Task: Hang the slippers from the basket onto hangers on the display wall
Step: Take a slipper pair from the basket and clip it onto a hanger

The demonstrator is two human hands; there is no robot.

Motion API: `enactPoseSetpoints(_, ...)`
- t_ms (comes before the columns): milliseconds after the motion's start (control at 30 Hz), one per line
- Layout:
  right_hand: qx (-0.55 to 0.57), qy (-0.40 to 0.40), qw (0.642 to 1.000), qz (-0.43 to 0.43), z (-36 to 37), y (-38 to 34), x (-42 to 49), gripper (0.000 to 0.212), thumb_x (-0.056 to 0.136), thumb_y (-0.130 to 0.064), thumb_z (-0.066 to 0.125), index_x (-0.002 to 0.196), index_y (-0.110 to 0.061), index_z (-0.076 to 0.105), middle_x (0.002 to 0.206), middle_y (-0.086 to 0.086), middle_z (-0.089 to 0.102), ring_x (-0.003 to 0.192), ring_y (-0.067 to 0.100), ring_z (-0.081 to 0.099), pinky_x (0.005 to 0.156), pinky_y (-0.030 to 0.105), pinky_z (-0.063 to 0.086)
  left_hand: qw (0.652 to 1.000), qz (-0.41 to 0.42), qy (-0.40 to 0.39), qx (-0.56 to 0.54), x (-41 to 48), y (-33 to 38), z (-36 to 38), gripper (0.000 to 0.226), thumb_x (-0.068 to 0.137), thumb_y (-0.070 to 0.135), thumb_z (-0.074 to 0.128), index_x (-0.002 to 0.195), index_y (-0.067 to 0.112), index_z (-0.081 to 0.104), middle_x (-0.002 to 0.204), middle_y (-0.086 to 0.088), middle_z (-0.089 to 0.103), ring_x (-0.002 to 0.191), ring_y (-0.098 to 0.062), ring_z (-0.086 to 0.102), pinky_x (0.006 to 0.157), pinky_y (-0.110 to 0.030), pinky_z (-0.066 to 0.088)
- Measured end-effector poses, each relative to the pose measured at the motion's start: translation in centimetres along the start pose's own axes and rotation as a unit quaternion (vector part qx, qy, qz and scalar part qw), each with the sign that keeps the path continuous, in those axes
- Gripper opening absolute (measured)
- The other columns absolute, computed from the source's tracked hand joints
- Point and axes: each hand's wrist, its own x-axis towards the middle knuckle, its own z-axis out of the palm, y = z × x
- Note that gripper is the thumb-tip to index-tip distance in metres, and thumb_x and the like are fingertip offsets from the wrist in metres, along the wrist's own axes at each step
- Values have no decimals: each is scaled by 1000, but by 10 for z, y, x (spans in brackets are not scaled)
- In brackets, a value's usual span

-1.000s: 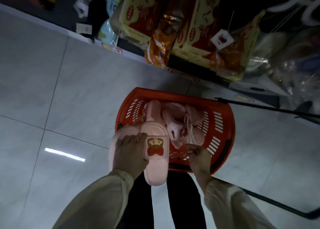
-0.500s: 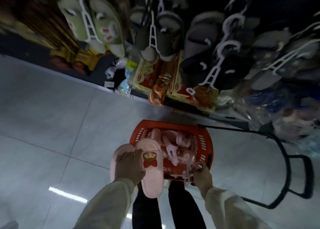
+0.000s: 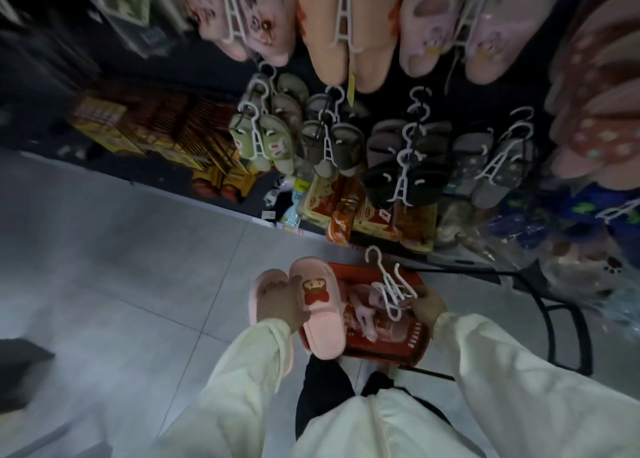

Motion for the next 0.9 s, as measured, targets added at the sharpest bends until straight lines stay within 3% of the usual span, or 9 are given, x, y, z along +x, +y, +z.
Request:
enactPoseSetpoints(167, 3, -17, 999, -41, -9, -3, -21, 17, 84, 11, 63, 90, -5, 61, 79, 17, 63, 66, 26, 56, 51, 23, 47, 999, 2, 36, -9, -15, 5, -18, 83, 82, 47, 69, 151, 22, 29, 129, -9, 59, 114, -28, 60, 96, -36, 48)
enactPoseSetpoints(233, 6, -11, 998, -68, -8, -5, -25, 20, 87, 16, 56, 84, -4, 56, 72, 15, 58, 58, 24, 52, 42, 16, 44, 999, 6, 54, -3, -19, 5, -22, 80, 82, 46, 69, 149, 23, 31, 127, -8, 60, 112, -27, 60, 94, -35, 49)
enactPoseSetpoints(367, 16, -16, 994, -111, -7, -16, -40, 25, 87, 22, 44, 82, -1, 52, 67, 13, 52, 48, 15, 48, 42, 16, 41, 998, 11, 67, 3, -22, 3, -28, 80, 81, 49, 69, 148, 23, 32, 126, -8, 61, 111, -26, 61, 93, -35, 49)
enactPoseSetpoints(533, 13, -39, 987, -158, -11, -22, -47, 11, 91, 7, 52, 89, 4, 62, 79, 11, 71, 72, 28, 64, 65, 28, 54, 998, 8, 56, -20, -26, 6, -31, 82, 80, 50, 69, 148, 26, 31, 126, -5, 62, 111, -24, 61, 91, -33, 49)
enactPoseSetpoints(600, 23, -56, 985, -161, -13, -25, -52, 18, 90, 3, 56, 89, -8, 70, 86, 8, 75, 82, 31, 69, 79, 40, 57, 998, 14, 57, -25, -27, 10, -31, 80, 79, 49, 70, 146, 26, 33, 122, -4, 64, 107, -24, 63, 88, -32, 50)
enactPoseSetpoints(667, 28, -80, 982, -169, -15, -32, -62, 22, 90, 2, 58, 84, -15, 71, 86, 6, 75, 84, 31, 70, 83, 45, 55, 998, 23, 62, -24, -28, 15, -33, 77, 78, 48, 69, 144, 27, 35, 120, -4, 64, 105, -24, 63, 86, -33, 50)
enactPoseSetpoints(767, 57, -111, 975, -184, -18, -47, -85, 27, 91, 10, 48, 79, -11, 59, 74, 8, 65, 76, 30, 61, 77, 43, 51, 996, 37, 79, -24, -28, 20, -40, 72, 79, 48, 69, 141, 25, 40, 117, -3, 65, 104, -24, 63, 83, -31, 47)
enactPoseSetpoints(900, 116, -190, 953, -205, -25, -69, -122, 25, 91, 17, 43, 88, -5, 54, 69, 15, 55, 67, 28, 56, 62, 35, 52, 989, 73, 126, -17, -31, 30, -58, 77, 78, 51, 71, 144, 26, 39, 119, -5, 63, 106, -26, 61, 85, -33, 46)
